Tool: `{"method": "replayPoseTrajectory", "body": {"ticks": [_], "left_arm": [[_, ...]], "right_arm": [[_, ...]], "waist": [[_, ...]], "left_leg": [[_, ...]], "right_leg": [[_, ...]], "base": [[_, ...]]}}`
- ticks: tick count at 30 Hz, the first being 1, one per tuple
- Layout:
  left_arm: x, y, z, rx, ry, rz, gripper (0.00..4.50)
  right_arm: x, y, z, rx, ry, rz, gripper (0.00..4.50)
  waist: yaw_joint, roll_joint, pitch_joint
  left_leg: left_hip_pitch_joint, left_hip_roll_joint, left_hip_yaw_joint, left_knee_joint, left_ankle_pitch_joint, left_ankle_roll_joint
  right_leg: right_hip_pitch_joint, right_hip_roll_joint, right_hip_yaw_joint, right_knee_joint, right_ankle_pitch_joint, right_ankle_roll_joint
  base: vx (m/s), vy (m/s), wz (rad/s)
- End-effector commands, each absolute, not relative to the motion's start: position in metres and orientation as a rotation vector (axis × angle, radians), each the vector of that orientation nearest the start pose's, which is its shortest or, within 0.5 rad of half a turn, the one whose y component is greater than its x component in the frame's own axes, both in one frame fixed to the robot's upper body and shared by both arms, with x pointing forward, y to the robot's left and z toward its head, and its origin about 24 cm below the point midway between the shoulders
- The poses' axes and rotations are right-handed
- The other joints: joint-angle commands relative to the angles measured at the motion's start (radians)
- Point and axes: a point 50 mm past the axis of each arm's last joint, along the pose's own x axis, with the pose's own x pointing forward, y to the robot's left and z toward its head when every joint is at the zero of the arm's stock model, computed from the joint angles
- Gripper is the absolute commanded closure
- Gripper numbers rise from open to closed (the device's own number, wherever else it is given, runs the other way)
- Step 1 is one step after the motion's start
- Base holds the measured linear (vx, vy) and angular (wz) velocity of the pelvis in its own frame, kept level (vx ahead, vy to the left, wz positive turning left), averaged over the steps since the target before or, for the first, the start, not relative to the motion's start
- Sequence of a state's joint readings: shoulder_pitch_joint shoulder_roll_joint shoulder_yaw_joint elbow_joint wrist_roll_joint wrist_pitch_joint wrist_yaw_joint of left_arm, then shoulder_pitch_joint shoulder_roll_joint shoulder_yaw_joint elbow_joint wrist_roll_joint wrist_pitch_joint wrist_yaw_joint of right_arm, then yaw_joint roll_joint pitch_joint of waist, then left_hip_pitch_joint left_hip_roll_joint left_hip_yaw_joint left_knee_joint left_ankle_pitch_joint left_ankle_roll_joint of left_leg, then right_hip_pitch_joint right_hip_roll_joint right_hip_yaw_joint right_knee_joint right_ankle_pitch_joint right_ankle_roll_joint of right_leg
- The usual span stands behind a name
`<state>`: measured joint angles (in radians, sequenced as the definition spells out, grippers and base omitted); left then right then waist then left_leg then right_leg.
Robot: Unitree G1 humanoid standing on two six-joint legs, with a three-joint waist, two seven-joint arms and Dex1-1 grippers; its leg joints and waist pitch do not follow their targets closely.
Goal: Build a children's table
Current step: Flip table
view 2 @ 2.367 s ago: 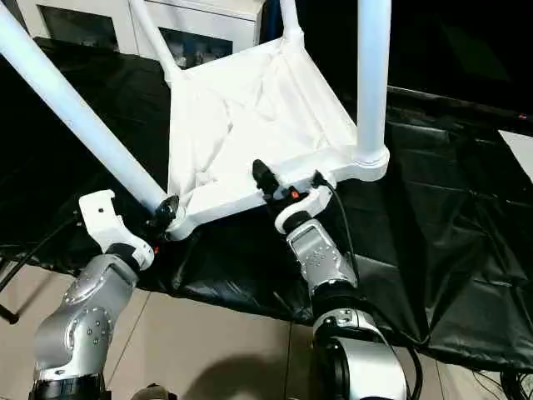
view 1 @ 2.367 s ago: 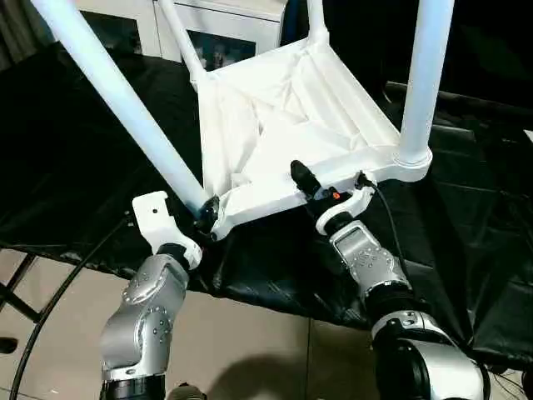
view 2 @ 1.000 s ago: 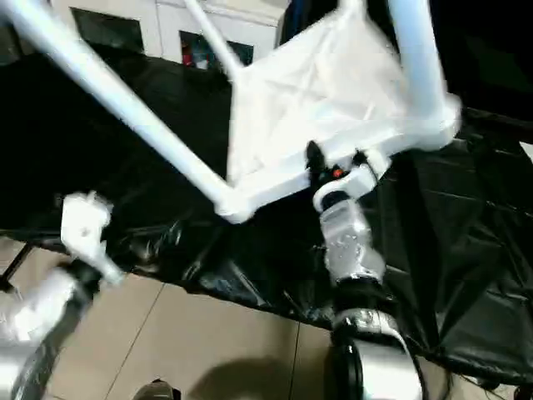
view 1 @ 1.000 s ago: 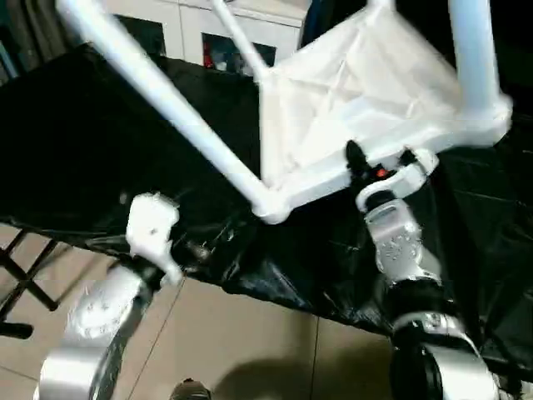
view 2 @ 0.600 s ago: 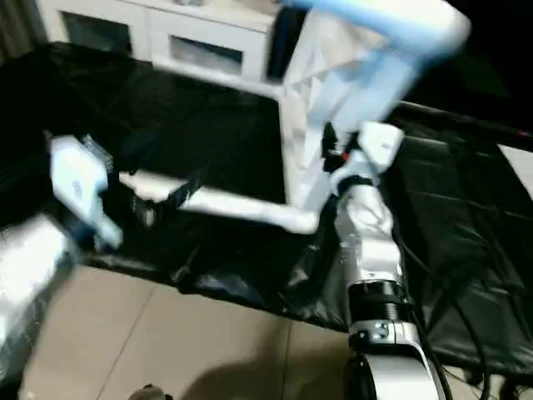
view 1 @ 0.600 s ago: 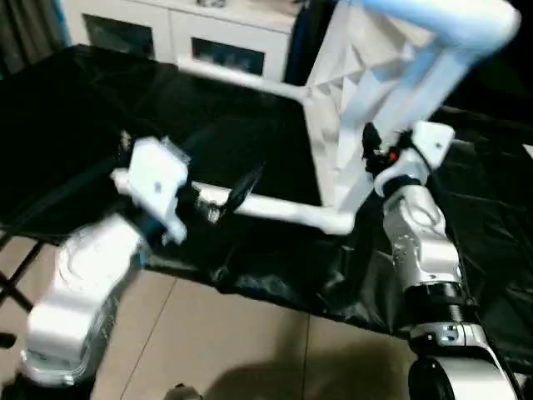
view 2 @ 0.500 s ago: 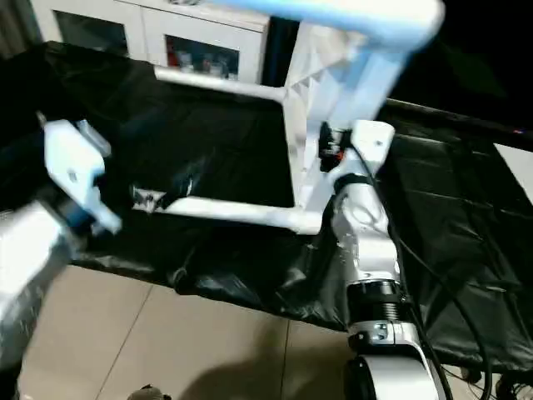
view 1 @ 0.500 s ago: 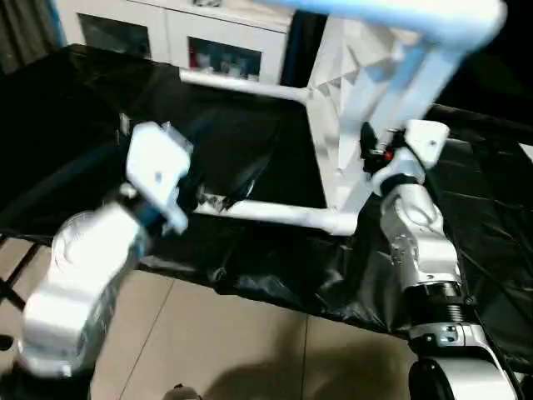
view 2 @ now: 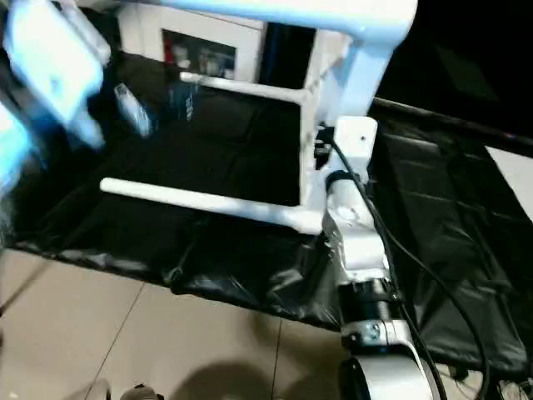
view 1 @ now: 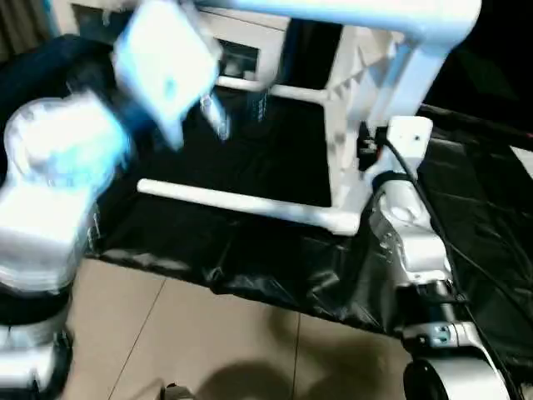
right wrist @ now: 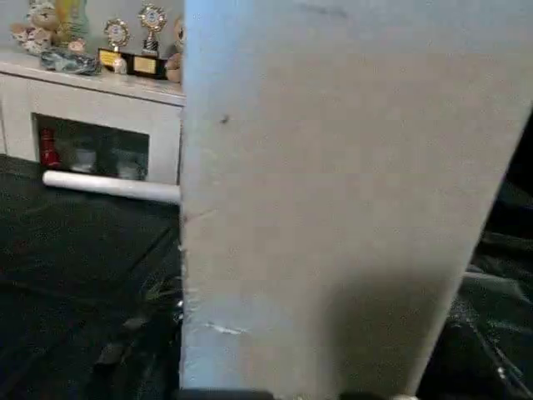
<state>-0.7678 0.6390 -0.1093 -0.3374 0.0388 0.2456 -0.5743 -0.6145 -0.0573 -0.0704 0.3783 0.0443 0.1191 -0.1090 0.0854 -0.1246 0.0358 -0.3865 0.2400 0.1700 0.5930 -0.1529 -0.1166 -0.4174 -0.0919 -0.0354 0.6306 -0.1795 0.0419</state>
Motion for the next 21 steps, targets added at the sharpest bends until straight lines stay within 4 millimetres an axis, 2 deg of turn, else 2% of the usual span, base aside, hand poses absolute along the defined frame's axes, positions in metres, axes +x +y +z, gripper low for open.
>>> {"method": "replayPoseTrajectory", "body": {"ticks": [1,3,4,5,7,9,10,11,12,14,15,16,17,18,19,21], "left_arm": [[0.301,0.135,0.294,1.052,-0.617,-0.521,0.0],[0.307,0.137,0.295,1.094,-0.619,-0.495,0.0],[0.311,0.138,0.295,1.112,-0.616,-0.485,0.0],[0.315,0.138,0.295,1.139,-0.613,-0.48,0.0],[0.325,0.138,0.299,1.191,-0.616,-0.453,0.0],[0.329,0.137,0.302,1.203,-0.623,-0.435,0.0],[0.336,0.136,0.308,1.212,-0.646,-0.401,0.0],[0.336,0.136,0.308,1.212,-0.646,-0.401,0.0],[0.337,0.135,0.31,1.214,-0.651,-0.395,0.0],[0.344,0.134,0.313,1.224,-0.656,-0.372,0.0],[0.344,0.134,0.313,1.225,-0.656,-0.372,0.0],[0.348,0.135,0.314,1.232,-0.661,-0.359,0.0],[0.349,0.135,0.314,1.22,-0.656,-0.361,0.0],[0.35,0.135,0.315,1.208,-0.657,-0.363,0.36],[0.353,0.135,0.316,1.19,-0.657,-0.356,0.36],[0.354,0.136,0.316,1.188,-0.657,-0.351,0.42]], "right_arm": [[0.362,-0.132,0.107,-0.015,-0.018,0.02,2.04],[0.362,-0.131,0.107,-0.004,-0.018,0.025,1.9],[0.362,-0.131,0.107,-0.006,-0.016,0.019,1.9],[0.363,-0.131,0.107,-0.009,-0.016,0.013,1.72],[0.364,-0.133,0.108,-0.002,-0.019,0.003,1.72],[0.364,-0.133,0.108,0.001,-0.02,0.002,1.72],[0.365,-0.134,0.108,0.008,-0.024,0.003,1.72],[0.365,-0.134,0.108,0.008,-0.024,0.003,1.72],[0.365,-0.134,0.108,0.009,-0.025,0.004,1.72],[0.366,-0.134,0.108,0.01,-0.027,0.006,1.72],[0.366,-0.134,0.108,0.01,-0.027,0.006,1.72],[0.366,-0.133,0.108,0.008,-0.031,0.008,1.72],[0.366,-0.133,0.109,0.009,-0.036,0.011,1.72],[0.367,-0.133,0.11,0.01,-0.041,0.015,1.84],[0.367,-0.133,0.111,0.014,-0.048,0.018,1.97],[0.367,-0.133,0.111,0.016,-0.05,0.017,2.05]], "waist": [[0.0,0.022,-0.052],[-0.003,0.025,-0.052],[-0.002,0.027,-0.055],[-0.002,0.029,-0.056],[0.002,0.031,-0.057],[0.004,0.032,-0.058],[0.005,0.04,-0.058],[0.005,0.04,-0.058],[0.004,0.036,-0.058],[0.006,0.039,-0.058],[0.006,0.037,-0.059],[0.006,0.046,-0.058],[0.006,0.044,-0.058],[0.007,0.047,-0.059],[0.009,0.053,-0.059],[0.008,0.051,-0.058]], "left_leg": [[0.017,-0.028,0.015,-0.07,-0.32,-0.105],[0.017,-0.028,0.012,-0.072,-0.332,-0.11],[0.019,-0.026,0.01,-0.072,-0.33,-0.114],[0.019,-0.025,0.009,-0.073,-0.321,-0.117],[0.022,-0.027,0.013,-0.07,-0.306,-0.113],[0.022,-0.026,0.013,-0.07,-0.291,-0.113],[0.021,-0.026,0.012,-0.071,-0.28,-0.116],[0.021,-0.026,0.012,-0.071,-0.28,-0.116],[0.022,-0.026,0.013,-0.069,-0.279,-0.116],[0.022,-0.027,0.014,-0.069,-0.272,-0.112],[0.022,-0.027,0.014,-0.068,-0.269,-0.11],[0.021,-0.027,0.012,-0.07,-0.27,-0.112],[0.023,-0.028,0.013,-0.068,-0.272,-0.109],[0.023,-0.027,0.013,-0.068,-0.271,-0.11],[0.024,-0.027,0.013,-0.069,-0.271,-0.109],[0.024,-0.027,0.013,-0.068,-0.271,-0.106]], "right_leg": [[0.026,-0.012,0.013,-0.076,-0.312,-0.033],[0.026,-0.012,0.013,-0.073,-0.314,-0.037],[0.027,-0.013,0.012,-0.07,-0.302,-0.046],[0.028,-0.014,0.011,-0.065,-0.267,-0.063],[0.027,-0.012,0.012,-0.063,-0.216,-0.086],[0.028,-0.012,0.012,-0.06,-0.191,-0.094],[0.033,-0.014,0.012,-0.056,-0.168,-0.102],[0.033,-0.014,0.012,-0.056,-0.168,-0.102],[0.032,-0.013,0.012,-0.056,-0.157,-0.107],[0.035,-0.014,0.013,-0.056,-0.149,-0.114],[0.036,-0.015,0.012,-0.056,-0.147,-0.117],[0.037,-0.015,0.013,-0.055,-0.139,-0.12],[0.036,-0.014,0.013,-0.056,-0.136,-0.124],[0.037,-0.015,0.013,-0.054,-0.132,-0.128],[0.037,-0.015,0.013,-0.054,-0.121,-0.139],[0.038,-0.014,0.012,-0.054,-0.117,-0.145]], "base": [[0.0,0.0,0.0],[0.0,0.0,0.0],[0.0,0.0,0.0],[0.0,0.0,0.0],[0.0,0.0,0.0],[0.0,0.0,0.0],[0.0,0.0,0.0],[0.0,0.0,0.0],[0.0,0.0,0.0],[0.0,0.0,0.0],[0.0,0.0,0.0],[0.0,0.0,0.0],[0.0,0.0,0.0],[0.0,0.0,0.0],[0.0,0.0,0.0],[0.0,0.0,0.0]]}}
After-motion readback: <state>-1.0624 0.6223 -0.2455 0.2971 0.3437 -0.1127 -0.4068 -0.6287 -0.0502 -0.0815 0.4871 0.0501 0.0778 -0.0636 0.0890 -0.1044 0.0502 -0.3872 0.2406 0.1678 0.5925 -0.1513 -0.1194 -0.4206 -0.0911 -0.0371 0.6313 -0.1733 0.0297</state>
